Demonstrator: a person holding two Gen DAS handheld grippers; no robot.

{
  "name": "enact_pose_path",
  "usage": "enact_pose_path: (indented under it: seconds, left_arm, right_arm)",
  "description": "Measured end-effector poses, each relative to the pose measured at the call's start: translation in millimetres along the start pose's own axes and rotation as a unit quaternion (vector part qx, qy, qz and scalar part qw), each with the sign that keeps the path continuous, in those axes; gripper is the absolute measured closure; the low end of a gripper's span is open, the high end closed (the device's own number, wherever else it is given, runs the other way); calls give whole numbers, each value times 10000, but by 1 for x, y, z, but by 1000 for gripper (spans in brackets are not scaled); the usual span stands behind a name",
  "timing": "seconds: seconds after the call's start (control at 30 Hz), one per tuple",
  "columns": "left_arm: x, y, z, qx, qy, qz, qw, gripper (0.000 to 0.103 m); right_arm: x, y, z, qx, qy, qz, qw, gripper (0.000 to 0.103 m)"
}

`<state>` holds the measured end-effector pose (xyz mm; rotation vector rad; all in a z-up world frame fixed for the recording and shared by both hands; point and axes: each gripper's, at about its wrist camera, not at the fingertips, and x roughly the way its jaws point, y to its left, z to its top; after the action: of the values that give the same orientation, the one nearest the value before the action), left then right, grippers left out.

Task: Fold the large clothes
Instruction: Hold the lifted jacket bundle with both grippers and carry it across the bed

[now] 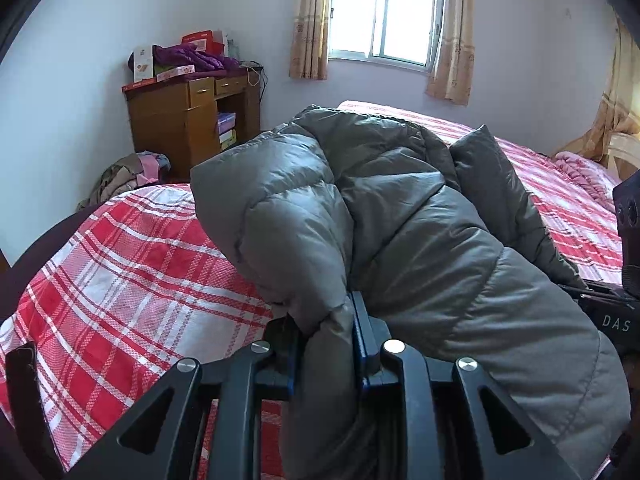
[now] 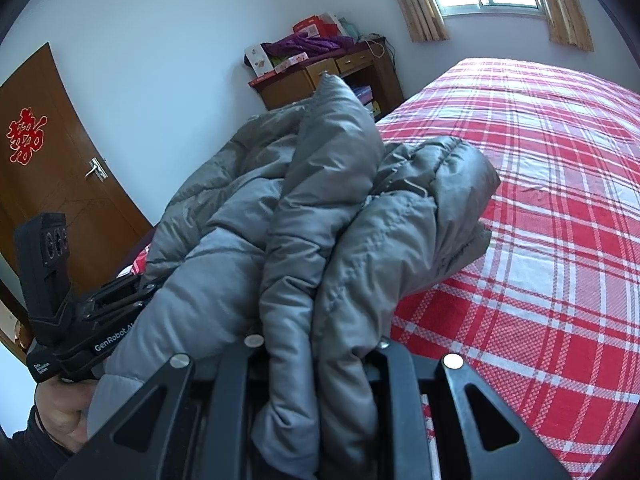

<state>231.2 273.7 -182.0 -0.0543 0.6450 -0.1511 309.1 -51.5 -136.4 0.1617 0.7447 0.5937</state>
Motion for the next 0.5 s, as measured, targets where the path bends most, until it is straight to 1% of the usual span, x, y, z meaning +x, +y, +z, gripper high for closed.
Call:
enact_pose_path:
  seconds: [0.13, 0.23, 0.27, 0.3, 0.33, 0.4, 0.5]
  left_arm:
    - [0, -2, -3, 59, 12, 69, 10000, 75]
    - [1, -2, -3, 63, 20, 148, 9999, 66]
    - [2, -1, -4, 66, 24, 176, 9998, 60]
    - [2, 0, -4, 68, 34, 231, 9997, 51]
    - [3, 1, -4, 53, 37, 311, 9995, 47]
    - [4, 4, -4, -2, 37, 349, 9994, 37]
    - [5, 11, -6, -105, 55, 399, 9991, 26]
  right_arm:
    - [2, -3, -2, 25, 18, -25, 10000, 81]
    - [4, -6, -5, 57, 35, -49, 10000, 81]
    - [5, -7, -5, 71, 41, -61, 9999, 81]
    - [5, -8, -7, 79, 46, -78, 9999, 80]
    - [5, -8, -8, 85, 50, -89, 9999, 80]
    - [6, -10, -10, 107, 69, -109, 9999, 79]
    - [6, -14, -13, 164, 82, -131, 9997, 77]
